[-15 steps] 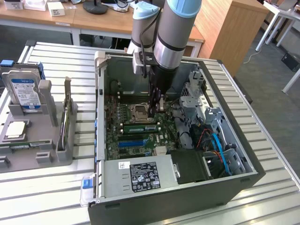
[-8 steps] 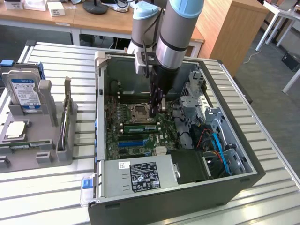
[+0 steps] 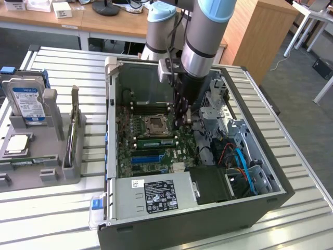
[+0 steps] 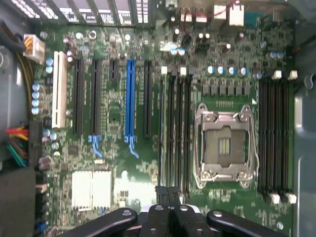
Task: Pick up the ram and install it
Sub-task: 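Press down the ram until it locks into place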
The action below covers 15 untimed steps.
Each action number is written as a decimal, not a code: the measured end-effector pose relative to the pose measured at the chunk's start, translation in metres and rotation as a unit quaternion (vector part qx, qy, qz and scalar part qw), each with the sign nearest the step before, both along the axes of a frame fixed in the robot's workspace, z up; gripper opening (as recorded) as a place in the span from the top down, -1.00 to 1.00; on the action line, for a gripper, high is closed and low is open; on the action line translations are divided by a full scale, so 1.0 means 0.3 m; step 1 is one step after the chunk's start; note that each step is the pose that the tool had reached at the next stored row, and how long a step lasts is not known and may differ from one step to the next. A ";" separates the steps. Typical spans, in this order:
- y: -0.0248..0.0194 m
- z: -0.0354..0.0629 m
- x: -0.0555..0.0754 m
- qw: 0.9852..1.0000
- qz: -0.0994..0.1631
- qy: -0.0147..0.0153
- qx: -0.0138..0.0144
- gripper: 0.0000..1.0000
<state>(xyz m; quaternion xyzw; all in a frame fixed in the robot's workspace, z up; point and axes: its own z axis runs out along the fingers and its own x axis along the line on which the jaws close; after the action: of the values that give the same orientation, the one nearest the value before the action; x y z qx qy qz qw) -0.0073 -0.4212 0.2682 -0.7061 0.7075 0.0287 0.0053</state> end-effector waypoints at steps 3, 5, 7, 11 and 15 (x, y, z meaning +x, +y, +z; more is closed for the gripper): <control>0.000 0.000 0.025 1.000 0.000 0.000 0.000 0.79; 0.000 0.000 0.029 1.000 0.000 0.000 0.000 0.79; 0.000 0.000 0.029 1.000 0.000 0.000 0.000 0.79; 0.000 -0.002 0.029 1.000 0.000 0.000 0.000 0.79; 0.000 -0.016 0.029 1.000 0.000 0.000 0.001 0.79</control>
<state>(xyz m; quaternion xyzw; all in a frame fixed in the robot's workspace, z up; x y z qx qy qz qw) 0.0014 -0.4211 0.2633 -0.7060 0.7075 0.0295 0.0062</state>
